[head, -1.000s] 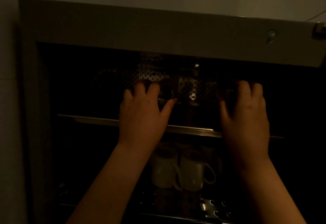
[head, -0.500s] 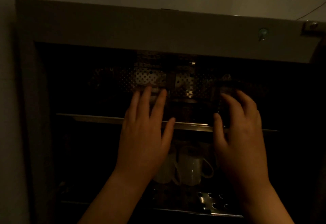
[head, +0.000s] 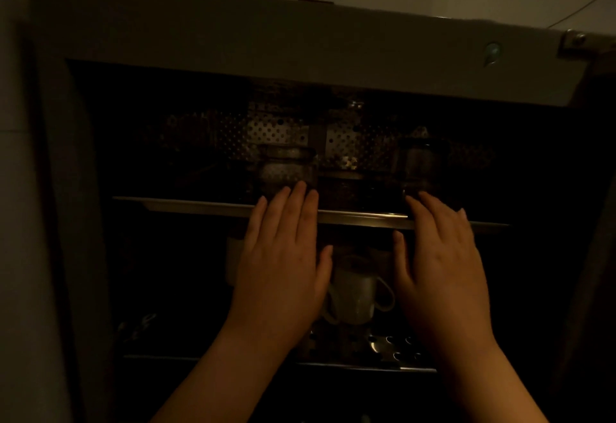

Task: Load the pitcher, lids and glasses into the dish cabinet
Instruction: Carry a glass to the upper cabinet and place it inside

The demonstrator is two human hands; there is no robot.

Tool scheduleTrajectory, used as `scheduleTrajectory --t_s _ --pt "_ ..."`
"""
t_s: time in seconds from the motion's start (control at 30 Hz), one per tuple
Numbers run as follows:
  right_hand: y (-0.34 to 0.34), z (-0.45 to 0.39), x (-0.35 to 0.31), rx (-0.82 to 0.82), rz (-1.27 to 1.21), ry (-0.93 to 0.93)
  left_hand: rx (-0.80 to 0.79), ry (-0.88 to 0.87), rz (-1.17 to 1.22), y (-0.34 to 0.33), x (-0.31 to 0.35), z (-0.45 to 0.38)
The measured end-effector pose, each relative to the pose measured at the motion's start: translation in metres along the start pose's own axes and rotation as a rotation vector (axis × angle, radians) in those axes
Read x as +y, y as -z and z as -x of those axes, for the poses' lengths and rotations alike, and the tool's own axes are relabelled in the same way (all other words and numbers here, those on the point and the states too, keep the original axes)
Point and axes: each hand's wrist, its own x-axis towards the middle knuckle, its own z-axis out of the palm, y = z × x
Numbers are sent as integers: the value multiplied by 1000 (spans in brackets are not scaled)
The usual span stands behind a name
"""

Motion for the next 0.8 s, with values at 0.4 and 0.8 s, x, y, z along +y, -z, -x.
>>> scheduleTrajectory --t_s 0.4,0.8 --pt "0 -1 2 -91 124 26 -45 -41 -78 -5 -6 0" --pt "69 64 22 -193 49 18 -128 12 241 11 48 49"
